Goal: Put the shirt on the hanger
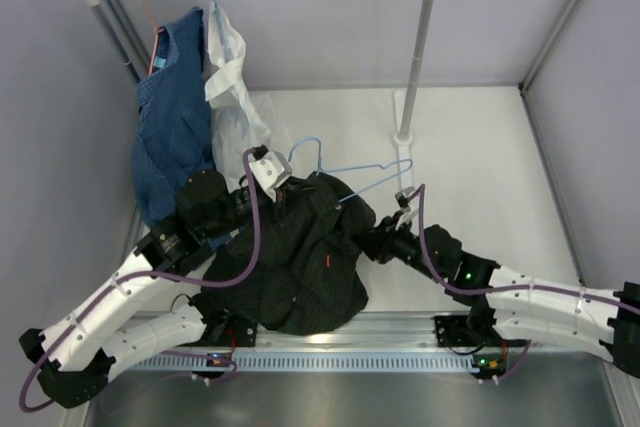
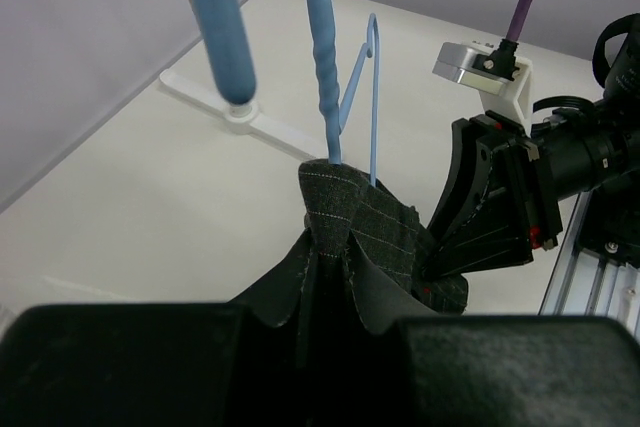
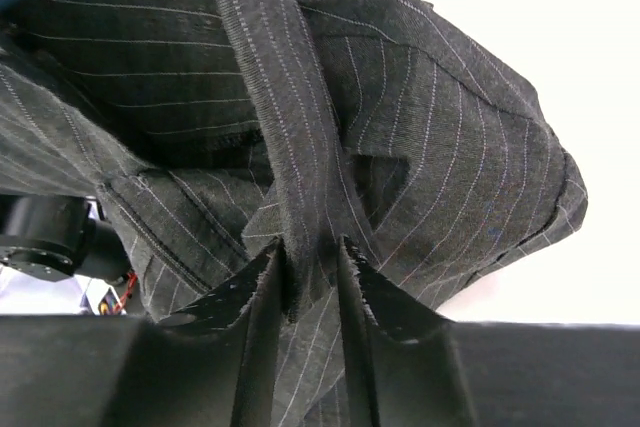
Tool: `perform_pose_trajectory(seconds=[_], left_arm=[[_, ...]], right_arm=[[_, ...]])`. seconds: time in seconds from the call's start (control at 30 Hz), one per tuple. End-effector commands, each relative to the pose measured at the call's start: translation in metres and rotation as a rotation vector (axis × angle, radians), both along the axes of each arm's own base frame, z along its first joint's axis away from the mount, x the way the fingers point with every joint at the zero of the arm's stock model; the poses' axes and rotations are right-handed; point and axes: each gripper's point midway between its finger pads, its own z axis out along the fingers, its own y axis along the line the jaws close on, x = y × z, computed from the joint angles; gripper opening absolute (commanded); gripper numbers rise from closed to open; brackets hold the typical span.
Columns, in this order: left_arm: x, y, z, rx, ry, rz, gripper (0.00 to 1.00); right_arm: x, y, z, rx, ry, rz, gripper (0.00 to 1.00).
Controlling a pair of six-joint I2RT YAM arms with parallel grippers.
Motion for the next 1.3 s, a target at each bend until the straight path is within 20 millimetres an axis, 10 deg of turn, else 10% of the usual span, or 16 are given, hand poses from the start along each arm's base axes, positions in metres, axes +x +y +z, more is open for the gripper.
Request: perform_pose_trajectory(seconds=[0.0, 0.13, 0.77, 1.27], left_arm=[[0.003, 0.004, 0.029, -0.075, -0.101, 0.018, 0.0], [0.006, 0.008, 0.028, -0.066, -0.111, 0.042, 0.0], [0.005, 0.025, 0.012, 0.013, -0.273, 0.069, 0.0], [0.018, 0.027, -0.002, 0.074, -0.266, 0.112, 0.0]], right_arm=[[0.003, 0.012, 0.027, 0.105, -0.032, 0.004, 0.22], [0.01, 0.002, 0.019, 0.067, -0.023, -0.05, 0.0], [0.109, -0.165, 0.026, -0.11, 0.192, -0.446, 0.0], [0.094, -0.146, 0.057, -0.031, 0.091, -0.293, 0.02]])
